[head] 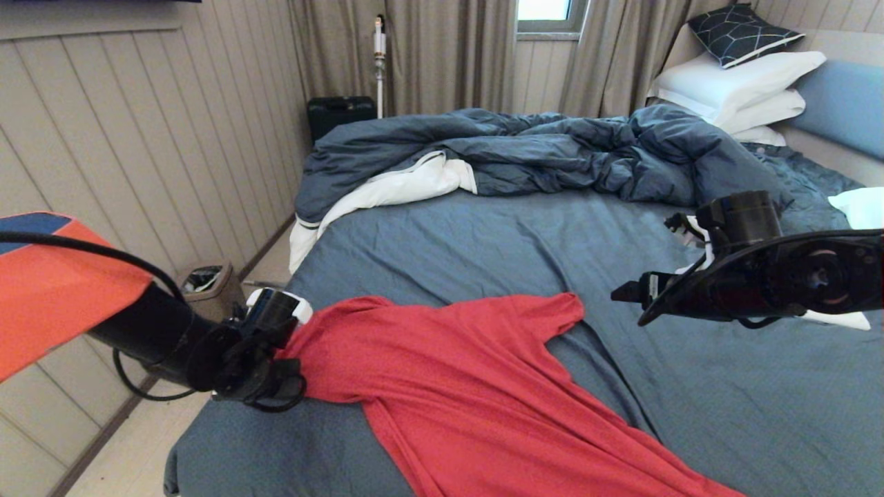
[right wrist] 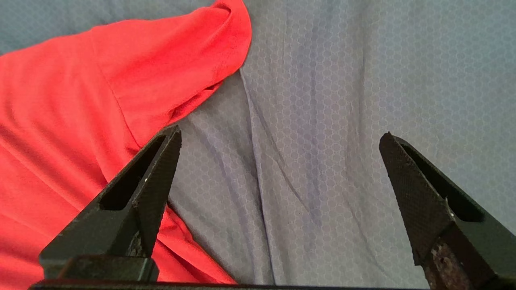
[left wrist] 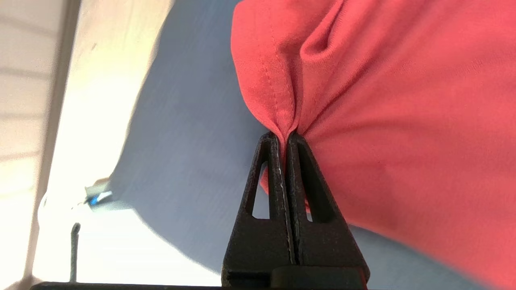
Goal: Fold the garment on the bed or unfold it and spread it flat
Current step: Unford the red T-shirt
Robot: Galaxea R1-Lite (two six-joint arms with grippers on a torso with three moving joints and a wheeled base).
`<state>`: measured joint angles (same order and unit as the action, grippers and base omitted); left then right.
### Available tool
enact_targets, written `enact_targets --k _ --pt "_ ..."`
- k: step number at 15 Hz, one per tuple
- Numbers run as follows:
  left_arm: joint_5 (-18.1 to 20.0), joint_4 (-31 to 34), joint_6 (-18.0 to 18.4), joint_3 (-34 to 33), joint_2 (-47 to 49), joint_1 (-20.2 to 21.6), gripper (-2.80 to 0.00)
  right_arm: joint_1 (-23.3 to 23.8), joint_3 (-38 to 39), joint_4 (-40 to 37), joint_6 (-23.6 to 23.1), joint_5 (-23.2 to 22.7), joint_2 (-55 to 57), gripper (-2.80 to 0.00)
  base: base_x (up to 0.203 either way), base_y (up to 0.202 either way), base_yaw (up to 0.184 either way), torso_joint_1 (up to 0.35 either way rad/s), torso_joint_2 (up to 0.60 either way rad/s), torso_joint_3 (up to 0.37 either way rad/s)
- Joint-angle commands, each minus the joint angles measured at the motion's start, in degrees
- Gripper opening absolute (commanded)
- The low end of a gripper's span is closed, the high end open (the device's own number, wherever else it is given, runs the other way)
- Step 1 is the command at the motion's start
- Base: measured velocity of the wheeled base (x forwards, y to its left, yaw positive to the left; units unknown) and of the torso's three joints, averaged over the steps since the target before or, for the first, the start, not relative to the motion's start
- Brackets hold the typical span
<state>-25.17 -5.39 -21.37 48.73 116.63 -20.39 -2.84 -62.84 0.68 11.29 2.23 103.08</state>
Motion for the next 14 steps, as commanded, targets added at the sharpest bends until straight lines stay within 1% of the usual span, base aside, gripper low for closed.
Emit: enact_targets --k 1,4,7,10,12,14 --pt "-0.2 -1.2 0.0 -7.2 -7.6 0.0 -2.80 -0.1 0.1 0.0 0.0 0.0 -0.5 0.00 0.000 0.000 0.000 0.000 0.00 0.000" --pt "-0.1 -2.8 -0.1 -16.3 -13.1 -0.1 -2.80 -0.2 0.1 -0.1 0.0 0.1 -0.5 0.00 0.000 0.000 0.000 0.000 0.00 0.000" --pt "0.0 -5.2 -0.1 -21.7 -14.8 -0.8 -2.80 -0.2 0.1 -0.1 0.0 0.0 -0.5 0.00 0.000 0.000 0.000 0.000 0.00 0.000" --pt "0.1 -5.9 0.0 -24.7 -16.7 -1.0 -2.80 -0.2 0.3 -0.1 0.0 -0.2 -0.3 0.00 0.000 0.000 0.000 0.000 0.00 0.000" --pt "0.4 -6.0 0.6 -26.3 -17.5 -1.0 -2.80 -0.2 0.3 -0.1 -0.4 -0.3 0.0 0.00 0.000 0.000 0.000 0.000 0.00 0.000" --pt "0.6 -6.0 0.5 -26.6 -17.3 -1.0 -2.80 -0.2 0.3 -0.1 -0.6 -0.3 0.2 0.00 0.000 0.000 0.000 0.000 0.00 0.000"
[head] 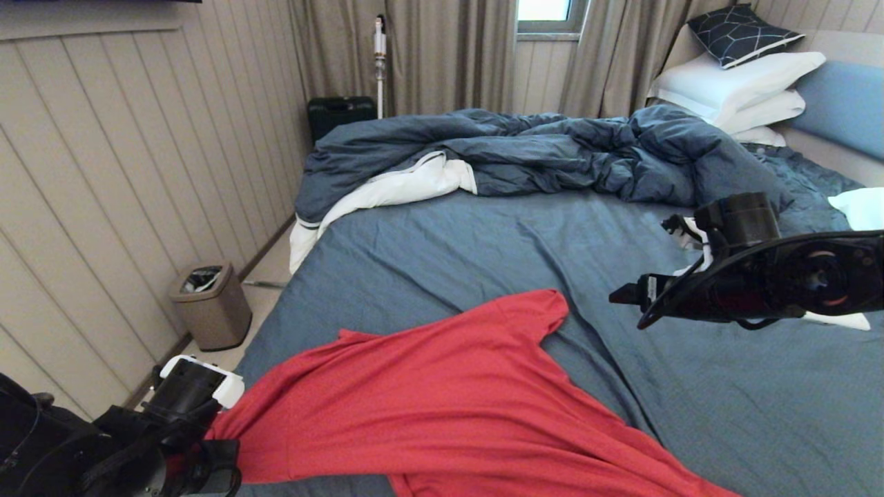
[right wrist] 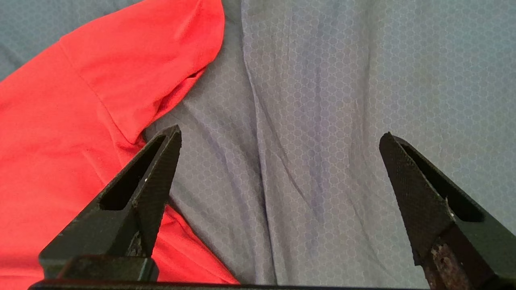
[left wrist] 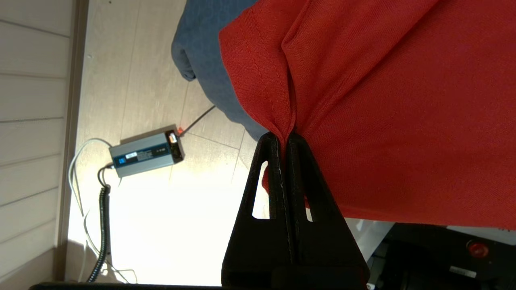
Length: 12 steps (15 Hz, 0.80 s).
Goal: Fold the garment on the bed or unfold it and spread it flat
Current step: Unford the red T-shirt
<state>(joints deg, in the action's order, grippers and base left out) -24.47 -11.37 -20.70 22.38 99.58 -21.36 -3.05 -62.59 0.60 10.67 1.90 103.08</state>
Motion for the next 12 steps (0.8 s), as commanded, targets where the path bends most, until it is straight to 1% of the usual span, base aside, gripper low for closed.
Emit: enact_targets --k 1,4,6,12 --pt "-0.2 -0.1 -0.2 -0.7 -0.4 0.0 -2.80 0.1 0.0 0.0 0.0 -0.1 0.2 0.00 0.000 0.000 0.000 0.000 0.00 0.000" --pt "-0.1 -1.1 0.0 -0.3 0.4 0.0 -2.80 0.0 0.1 0.1 0.0 -0.1 0.3 0.00 0.000 0.000 0.000 0.000 0.00 0.000" --pt "-0.1 -3.0 0.1 0.1 1.0 -0.2 -2.80 0.1 0.1 0.1 -0.1 -0.1 0.2 0.00 0.000 0.000 0.000 0.000 0.00 0.000" --pt "-0.1 -3.7 0.4 2.7 0.8 -0.2 -2.80 0.1 0.1 0.1 -0.1 -0.1 0.3 0.00 0.000 0.000 0.000 0.000 0.00 0.000"
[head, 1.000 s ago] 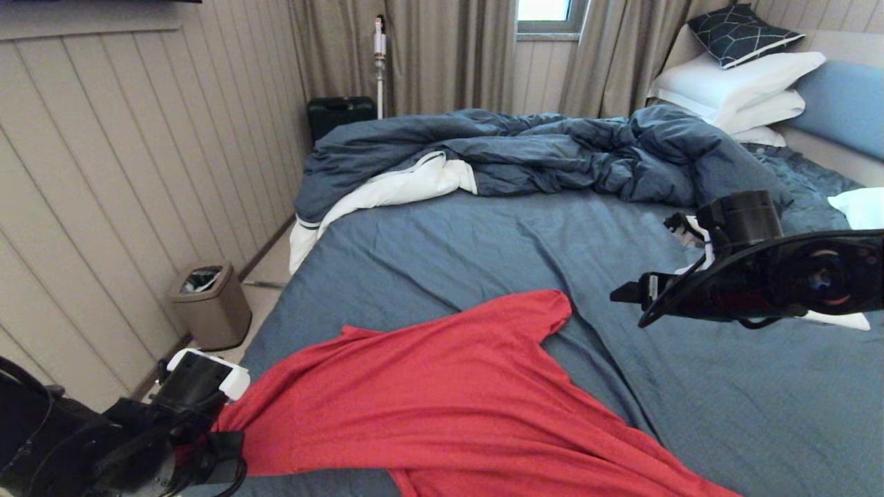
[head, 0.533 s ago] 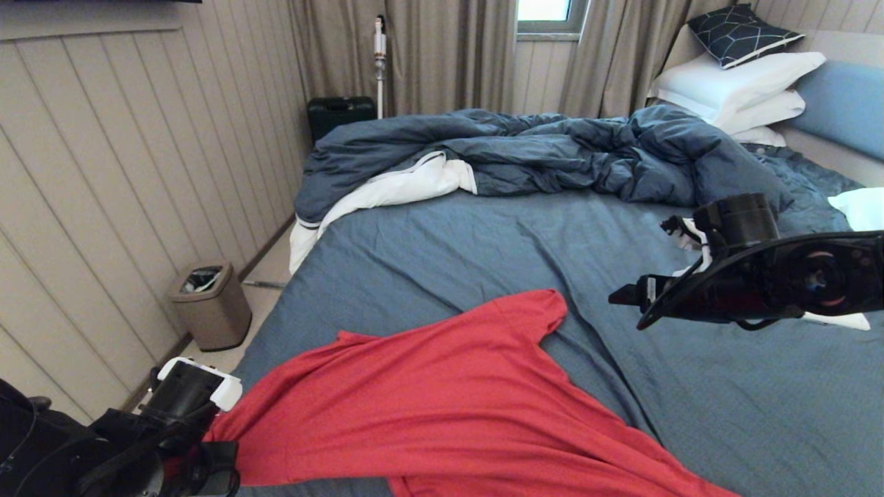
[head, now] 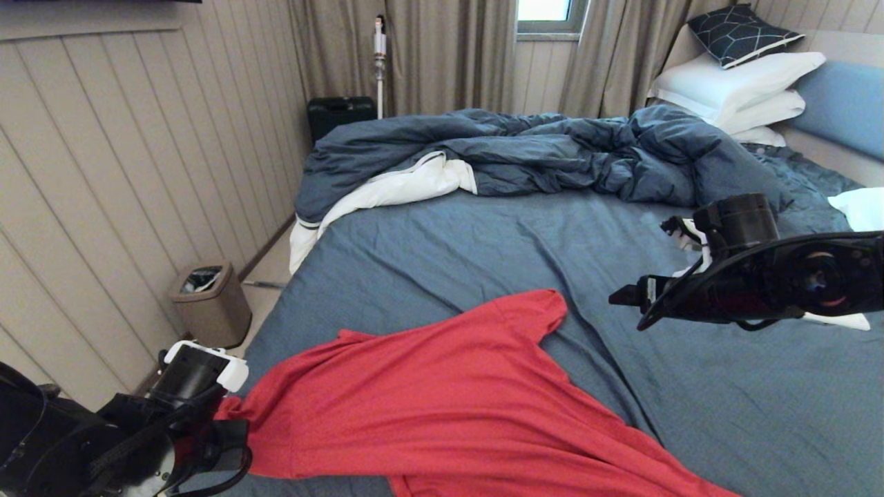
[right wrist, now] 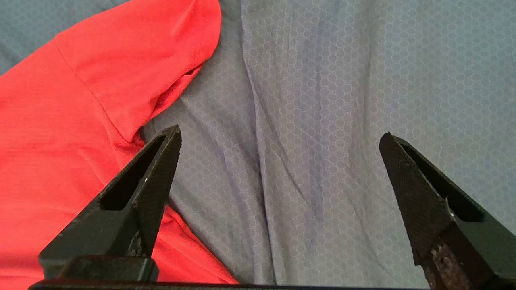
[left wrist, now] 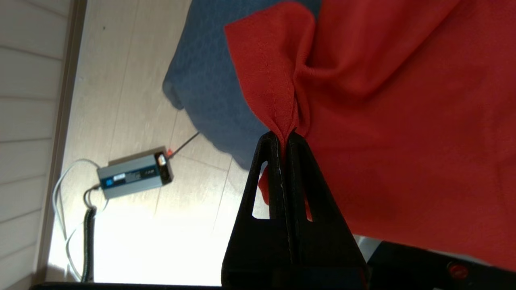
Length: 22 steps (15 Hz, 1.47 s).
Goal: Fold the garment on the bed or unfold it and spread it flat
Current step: Unford the red T-shirt
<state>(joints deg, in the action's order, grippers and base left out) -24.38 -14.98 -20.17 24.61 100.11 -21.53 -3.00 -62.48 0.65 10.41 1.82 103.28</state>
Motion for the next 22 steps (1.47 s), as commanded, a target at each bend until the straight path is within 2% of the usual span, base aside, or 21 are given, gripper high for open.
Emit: enact_targets --k 1,6,7,15,21,22 --pt "-0.1 0.0 0.0 0.4 0.1 0.0 -2.80 0.0 0.0 0.0 0.1 0.0 0.0 0.00 0.000 0.000 0.000 0.000 0.00 0.000" --pt "-0.1 0.0 0.0 1.8 1.0 -0.4 -2.80 -0.1 0.0 0.1 0.1 0.0 0.0 0.00 0.000 0.000 0.000 0.000 0.00 0.000" --pt "-0.1 0.0 0.1 1.7 1.0 -0.4 0.00 0.0 -0.1 0.1 0.1 -0.1 0.0 0.00 0.000 0.000 0.000 0.000 0.00 0.000" --pt "-0.2 -0.3 -0.2 2.7 -1.8 -0.3 0.00 -0.1 0.0 0.1 0.1 0.0 -0.1 0.00 0.000 0.000 0.000 0.000 0.00 0.000" --pt "-0.3 2.2 -0.3 8.9 -8.8 -0.2 0.00 -0.1 0.1 0.1 0.1 -0.1 -0.1 0.00 0.000 0.000 0.000 0.000 0.00 0.000" --pt "-0.2 4.1 -0.3 10.2 -10.2 -0.2 -2.80 -0.1 0.1 0.0 0.1 -0.1 -0.2 0.00 0.000 0.000 0.000 0.000 0.00 0.000"
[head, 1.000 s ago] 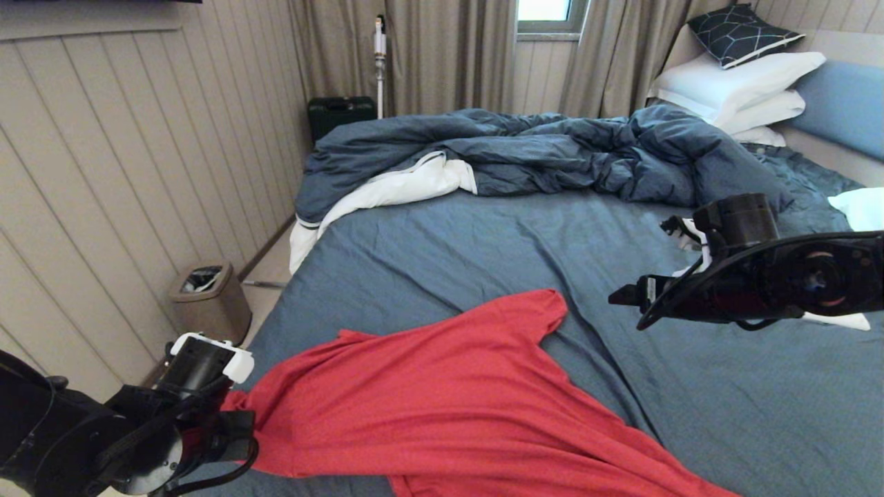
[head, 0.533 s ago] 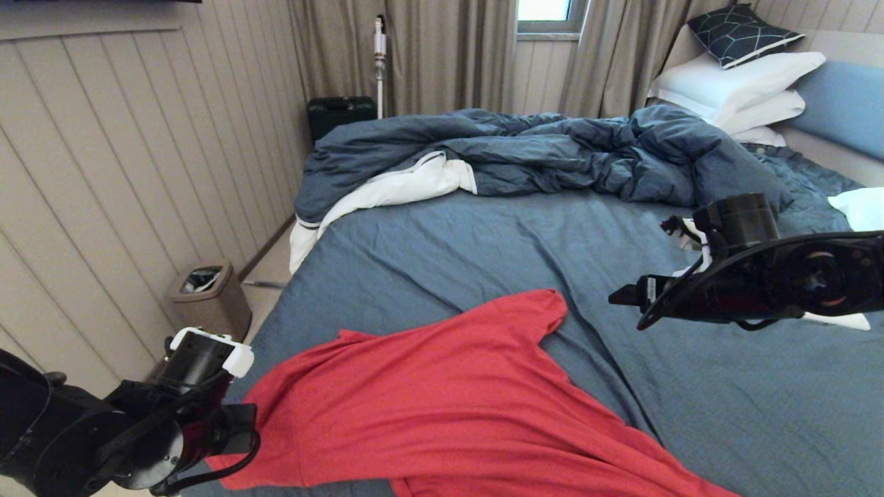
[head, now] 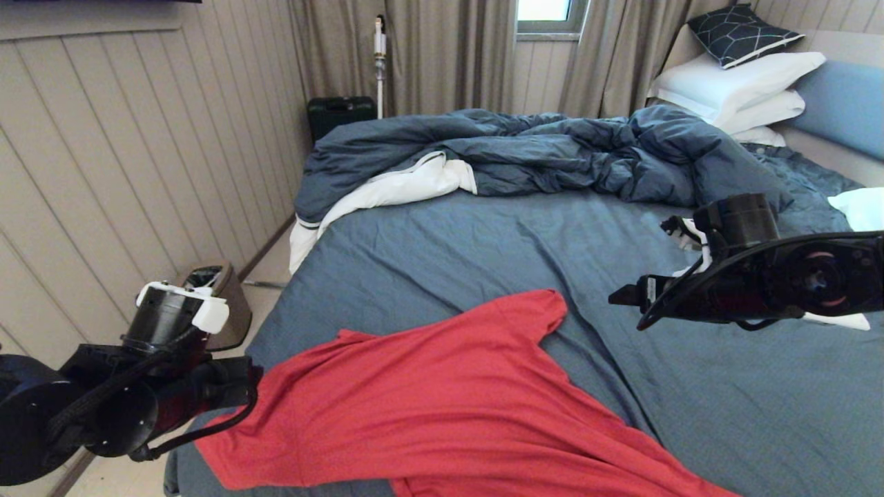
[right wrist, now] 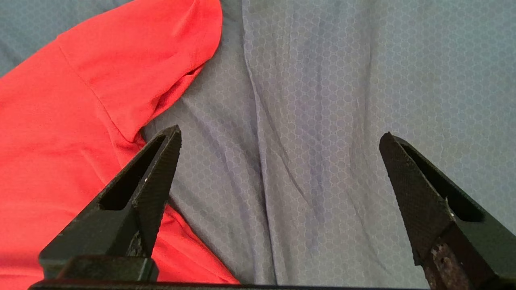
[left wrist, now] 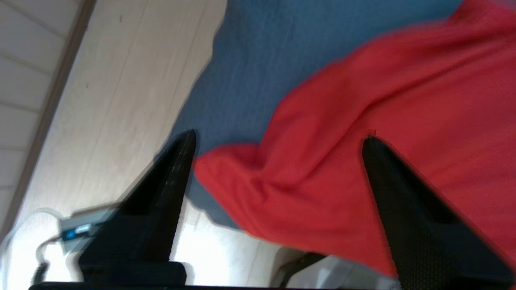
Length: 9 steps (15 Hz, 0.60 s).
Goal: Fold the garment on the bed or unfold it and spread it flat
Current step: Unford the red T-shirt
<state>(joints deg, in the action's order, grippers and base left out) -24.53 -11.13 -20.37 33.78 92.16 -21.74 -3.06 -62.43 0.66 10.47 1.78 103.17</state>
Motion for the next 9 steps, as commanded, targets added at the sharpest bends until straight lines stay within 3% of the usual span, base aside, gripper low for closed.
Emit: enact_targets --k 1,5,7,9 --pt "-0.1 1.7 -0.1 1.4 -3.7 -0.1 -2.80 0.0 0.0 0.0 0.1 0.0 -0.1 0.00 0.000 0.000 0.000 0.000 0.00 0.000" --pt "1.2 4.6 -1.4 -5.1 -8.7 -0.5 -2.80 0.5 0.0 -7.2 0.1 0.1 0.1 0.00 0.000 0.000 0.000 0.000 0.00 0.000" --pt "2.5 4.1 -3.1 -9.4 -9.7 -0.4 -2.80 0.8 4.6 -10.0 0.0 -0.2 -2.0 0.00 0.000 0.000 0.000 0.000 0.00 0.000" --pt "4.4 0.0 -3.7 -13.3 -9.7 -0.1 -2.80 0.8 11.9 -10.4 -1.1 -3.6 -4.3 0.00 0.000 0.000 0.000 0.000 0.00 0.000"
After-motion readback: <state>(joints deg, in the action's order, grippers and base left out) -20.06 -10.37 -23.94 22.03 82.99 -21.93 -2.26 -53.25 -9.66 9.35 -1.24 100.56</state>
